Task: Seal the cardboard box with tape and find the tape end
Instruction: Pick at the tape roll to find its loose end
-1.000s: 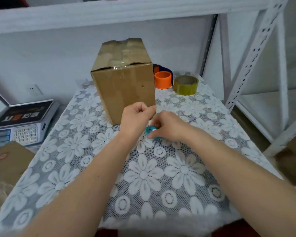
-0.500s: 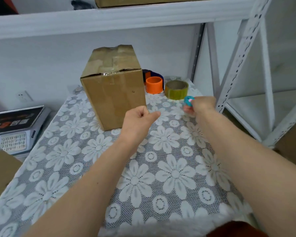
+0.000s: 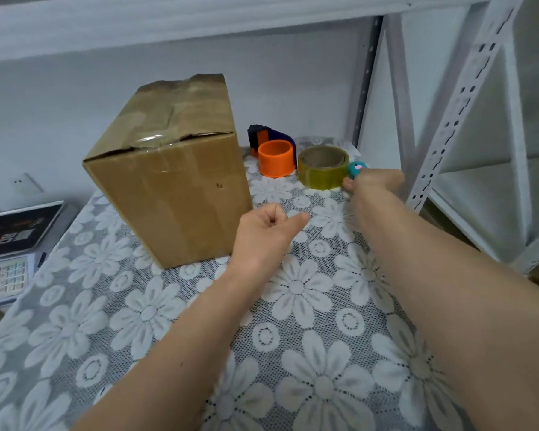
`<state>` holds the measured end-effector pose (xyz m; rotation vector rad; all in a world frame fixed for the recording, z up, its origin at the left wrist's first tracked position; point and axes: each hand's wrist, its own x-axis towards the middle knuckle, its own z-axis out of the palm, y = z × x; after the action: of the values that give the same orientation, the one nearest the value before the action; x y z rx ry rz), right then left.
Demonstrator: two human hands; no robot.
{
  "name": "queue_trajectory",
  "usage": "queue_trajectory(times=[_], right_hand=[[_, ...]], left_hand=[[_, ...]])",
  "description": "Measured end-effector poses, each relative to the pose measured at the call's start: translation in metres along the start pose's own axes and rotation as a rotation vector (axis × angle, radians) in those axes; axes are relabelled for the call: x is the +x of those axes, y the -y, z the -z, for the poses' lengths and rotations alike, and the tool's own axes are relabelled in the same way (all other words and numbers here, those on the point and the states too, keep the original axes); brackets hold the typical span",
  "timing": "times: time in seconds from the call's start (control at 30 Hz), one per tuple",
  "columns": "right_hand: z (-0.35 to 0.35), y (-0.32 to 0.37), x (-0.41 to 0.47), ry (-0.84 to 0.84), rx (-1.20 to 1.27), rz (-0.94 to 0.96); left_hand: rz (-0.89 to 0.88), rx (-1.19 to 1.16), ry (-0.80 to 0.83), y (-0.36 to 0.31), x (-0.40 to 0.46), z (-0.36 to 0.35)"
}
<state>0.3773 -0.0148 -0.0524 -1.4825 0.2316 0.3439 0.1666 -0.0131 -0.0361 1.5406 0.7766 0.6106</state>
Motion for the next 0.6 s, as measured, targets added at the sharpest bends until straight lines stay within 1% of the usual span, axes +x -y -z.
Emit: queue_trajectory(times=[0.03,0.2,0.3,0.37,0.5,0.6], right_hand=[[-0.003,0.001,0.004,-0.045,-0.061,-0.001],[0.004,0.008,-0.001,0.019,-0.172,-0.035],[0.010,0.008,-0.007,0.062,-0.240,0.018],[0.015,0.008,-0.023,0.122,-0.282,0.031],[0.031,0.002,-0.069,0.273,-0.278,0.019],[0.049,-0.004,-0.111,0.415,-0.301,0.051]], left_hand=[[0.007,-0.006,0.000,0.002,0.001,0.000],[0.024,-0.005,-0.011,0.005,-0.001,0.000],[0.023,0.000,-0.020,0.006,-0.009,0.003],[0.031,0.013,-0.034,0.004,-0.018,0.007],[0.059,0.018,-0.064,0.002,-0.039,0.019],[0.057,0.053,-0.080,0.001,-0.059,0.033]])
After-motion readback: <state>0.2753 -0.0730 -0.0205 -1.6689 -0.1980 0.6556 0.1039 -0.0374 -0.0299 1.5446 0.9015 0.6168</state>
